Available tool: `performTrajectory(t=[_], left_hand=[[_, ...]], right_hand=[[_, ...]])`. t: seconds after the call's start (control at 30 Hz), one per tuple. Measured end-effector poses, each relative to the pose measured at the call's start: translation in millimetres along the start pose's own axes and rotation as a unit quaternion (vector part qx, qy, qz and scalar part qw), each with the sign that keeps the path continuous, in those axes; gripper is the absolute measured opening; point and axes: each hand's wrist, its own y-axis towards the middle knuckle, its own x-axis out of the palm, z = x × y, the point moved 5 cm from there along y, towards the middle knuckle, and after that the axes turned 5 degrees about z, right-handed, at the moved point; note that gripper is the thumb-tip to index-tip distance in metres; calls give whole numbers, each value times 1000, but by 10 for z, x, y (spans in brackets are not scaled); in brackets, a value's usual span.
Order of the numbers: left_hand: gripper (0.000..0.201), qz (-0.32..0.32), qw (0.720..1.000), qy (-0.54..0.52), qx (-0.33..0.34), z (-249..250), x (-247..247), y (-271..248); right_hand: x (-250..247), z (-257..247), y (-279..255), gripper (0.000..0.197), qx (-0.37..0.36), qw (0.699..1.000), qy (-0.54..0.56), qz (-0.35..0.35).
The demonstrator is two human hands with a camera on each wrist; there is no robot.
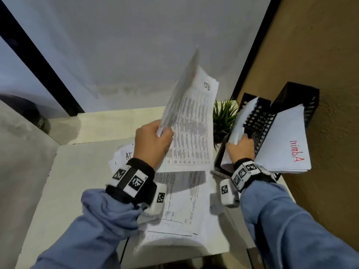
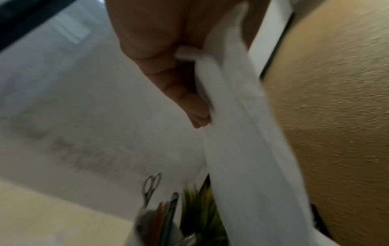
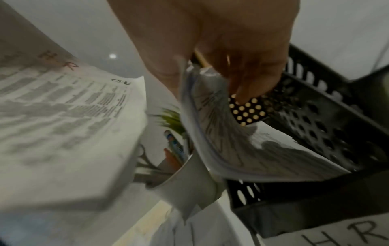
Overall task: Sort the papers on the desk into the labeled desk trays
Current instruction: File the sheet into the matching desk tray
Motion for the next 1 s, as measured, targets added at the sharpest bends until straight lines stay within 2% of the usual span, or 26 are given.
performTrajectory(t=[0.07, 0.1, 0.27, 0.4, 0.47, 0.57, 0.73, 0.87, 0.93, 1.0], left_hand=[[25, -22, 999, 22, 16, 183, 113, 73], [26, -30, 999, 31, 23, 273, 169, 99], [27, -87, 986, 112, 83, 640, 624, 168], [18, -118, 959, 219, 134, 798, 1094, 216], [20, -136, 949, 248, 139, 820, 1349, 241], [20, -173, 941, 262, 127, 783, 1718, 264], [21, -222, 952, 205, 42, 460, 2140, 269], [45, -284, 942, 176, -15, 78, 2291, 124], [56, -288, 945, 151, -22, -45, 2274, 102], [58, -259, 961, 92, -37, -85, 2158, 122]], right_hand=[[-57, 82, 96, 31, -2, 999, 40, -13], [-108, 106, 123, 24, -12, 999, 46, -7], [-418, 146, 195, 29, -59, 997, 42, 12], [-674, 125, 212, 34, -86, 996, 27, 29], [-769, 62, 227, 31, -102, 994, 24, 40], [-842, -38, 252, 25, -133, 990, 12, 41], [-736, -55, 226, 39, -143, 989, -32, 36], [-408, 100, 69, 51, -129, 987, -88, -41], [-359, 148, 47, 50, -122, 989, -80, -32], [-364, 137, 53, 50, -121, 990, -65, -21]])
